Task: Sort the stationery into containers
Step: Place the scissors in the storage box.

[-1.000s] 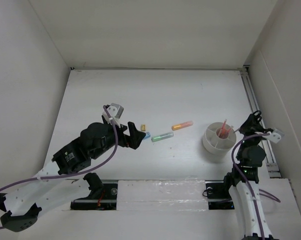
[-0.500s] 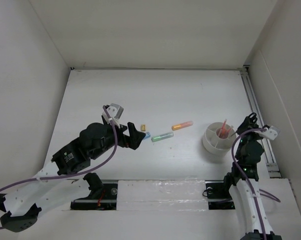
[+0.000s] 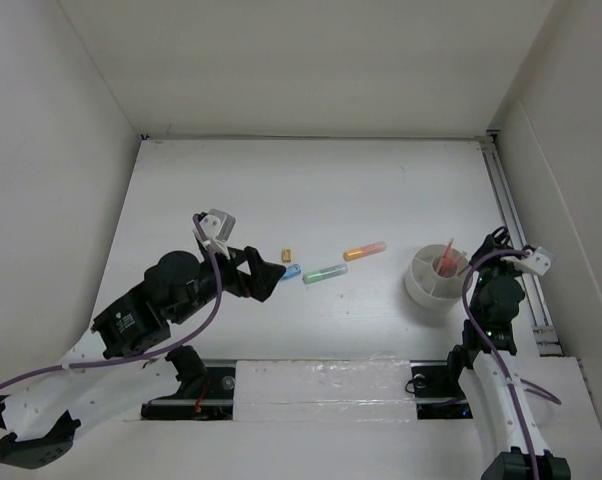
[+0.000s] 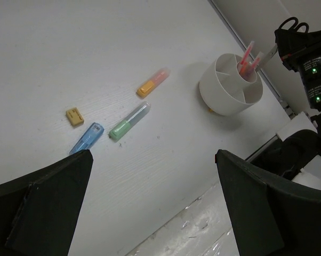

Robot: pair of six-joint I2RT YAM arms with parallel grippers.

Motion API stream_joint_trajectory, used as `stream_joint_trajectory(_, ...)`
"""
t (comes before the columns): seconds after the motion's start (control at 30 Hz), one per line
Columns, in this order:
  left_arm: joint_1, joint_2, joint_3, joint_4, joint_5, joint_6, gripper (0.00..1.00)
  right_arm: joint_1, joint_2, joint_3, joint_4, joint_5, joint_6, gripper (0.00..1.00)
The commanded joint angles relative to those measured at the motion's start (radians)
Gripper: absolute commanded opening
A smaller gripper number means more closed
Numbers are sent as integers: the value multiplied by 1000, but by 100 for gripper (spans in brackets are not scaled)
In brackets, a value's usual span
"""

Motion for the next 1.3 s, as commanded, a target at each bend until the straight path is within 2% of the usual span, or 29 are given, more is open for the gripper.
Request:
stream_joint_trajectory(0.0,-4,-13,4,37,6,14,100,-5,-1,4,61,-13,27,0)
stream_joint_trajectory(0.4,-4,-42,4,37,15,14,100,-5,-44,-18,25,-36,50,0)
stream_joint_trajectory(0.63,-4,-51,4,37,15,14,100,6,9,-18,34,-27,39,0)
stream_joint_trajectory(1.1,-4,-60,4,37,15,14,100,147,106,10,47,143,12,1)
stream_joint_trajectory(1.2,-4,-69,4,37,15,14,100,170,95,10,34,185,12,3)
stream_joint_trajectory(1.27,-4,-69,4,37,15,14,100,179,57,10,22,194,12,9)
